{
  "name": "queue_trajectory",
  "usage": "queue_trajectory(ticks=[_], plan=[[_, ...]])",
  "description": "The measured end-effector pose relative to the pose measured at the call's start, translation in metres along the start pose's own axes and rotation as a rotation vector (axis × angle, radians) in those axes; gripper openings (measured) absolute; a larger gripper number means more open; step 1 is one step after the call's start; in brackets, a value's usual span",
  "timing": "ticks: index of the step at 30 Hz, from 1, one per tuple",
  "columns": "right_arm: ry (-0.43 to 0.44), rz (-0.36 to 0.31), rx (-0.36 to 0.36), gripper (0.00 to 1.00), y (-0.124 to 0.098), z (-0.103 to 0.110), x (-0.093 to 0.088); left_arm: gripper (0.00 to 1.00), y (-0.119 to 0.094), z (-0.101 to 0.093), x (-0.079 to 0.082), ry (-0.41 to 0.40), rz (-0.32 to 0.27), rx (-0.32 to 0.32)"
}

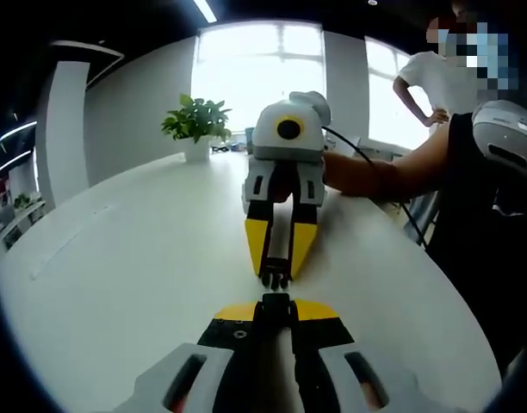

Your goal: Snap the two parts of the plastic buckle together until the buckle closes and remains connected.

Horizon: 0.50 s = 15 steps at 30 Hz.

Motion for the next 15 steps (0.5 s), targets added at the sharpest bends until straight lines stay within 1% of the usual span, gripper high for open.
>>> queue_trajectory(ticks=[15], plan=[[-0.003, -0.002, 0.007, 0.14, 0.0023, 0.0027, 0.0004, 0.12, 0.0017, -0.0006, -0.0004, 0.005, -0.004, -0.005]])
Point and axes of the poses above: the point that each gripper's makers call its tool centre point, and the gripper's own axes: y roughly forward along the fingers, z roughly to its left, x roughly out of its top, the point moved 4 cm from there along -y, roughly backward along the fingers, and after that the axes turned 1 degree about -x, right-handed, at the moved point
